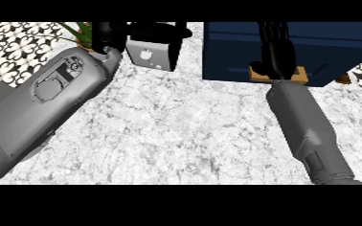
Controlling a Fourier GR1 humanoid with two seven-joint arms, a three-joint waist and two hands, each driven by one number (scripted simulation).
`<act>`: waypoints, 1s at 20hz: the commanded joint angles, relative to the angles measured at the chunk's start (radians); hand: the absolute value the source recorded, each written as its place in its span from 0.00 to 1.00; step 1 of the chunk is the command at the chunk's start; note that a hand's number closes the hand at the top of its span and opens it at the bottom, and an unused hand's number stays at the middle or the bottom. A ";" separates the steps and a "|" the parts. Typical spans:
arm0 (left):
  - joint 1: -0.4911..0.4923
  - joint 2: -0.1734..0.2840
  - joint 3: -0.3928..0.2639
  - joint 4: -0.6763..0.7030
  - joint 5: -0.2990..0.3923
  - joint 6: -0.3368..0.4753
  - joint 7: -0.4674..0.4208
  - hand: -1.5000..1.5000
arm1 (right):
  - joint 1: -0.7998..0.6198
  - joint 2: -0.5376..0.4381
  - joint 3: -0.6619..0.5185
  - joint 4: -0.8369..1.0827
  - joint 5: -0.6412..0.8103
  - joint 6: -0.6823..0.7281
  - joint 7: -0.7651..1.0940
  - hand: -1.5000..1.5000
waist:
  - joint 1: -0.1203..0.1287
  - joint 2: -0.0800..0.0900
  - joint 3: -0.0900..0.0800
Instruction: Pick up the can, place it into the drawer and close the drawer
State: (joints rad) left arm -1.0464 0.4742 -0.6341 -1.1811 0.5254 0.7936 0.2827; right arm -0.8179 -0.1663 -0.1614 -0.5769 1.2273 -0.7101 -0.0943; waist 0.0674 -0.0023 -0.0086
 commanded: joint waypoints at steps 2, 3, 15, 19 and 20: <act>0.065 0.019 -0.006 -0.076 -0.027 0.015 0.007 0.00 | -0.151 -0.017 -0.038 0.163 -0.007 -0.007 -0.010 0.00 | 0.020 0.022 0.011; 0.093 0.034 -0.012 -0.114 -0.033 0.013 0.014 0.00 | -0.140 -0.041 -0.051 0.186 -0.017 -0.022 -0.038 0.00 | 0.014 0.019 0.011; 0.200 0.076 0.037 -0.180 -0.039 -0.040 -0.036 0.00 | -0.319 -0.047 -0.096 0.324 -0.010 -0.038 0.012 0.00 | 0.035 0.036 0.011; 0.226 0.076 0.041 -0.194 -0.055 -0.035 -0.052 0.00 | -0.354 -0.036 -0.121 0.329 -0.049 0.003 -0.064 0.00 | 0.030 0.035 0.011; 0.224 0.117 0.064 -0.197 -0.031 -0.072 -0.031 0.00 | -0.298 -0.025 -0.169 0.304 -0.109 -0.050 -0.126 0.00 | 0.027 0.035 0.013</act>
State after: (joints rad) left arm -0.8436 0.5528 -0.5977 -1.3679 0.4822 0.7565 0.2531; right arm -1.0833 -0.2230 -0.2568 -0.2470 1.2112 -0.7243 -0.1534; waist 0.0769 0.0274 0.0013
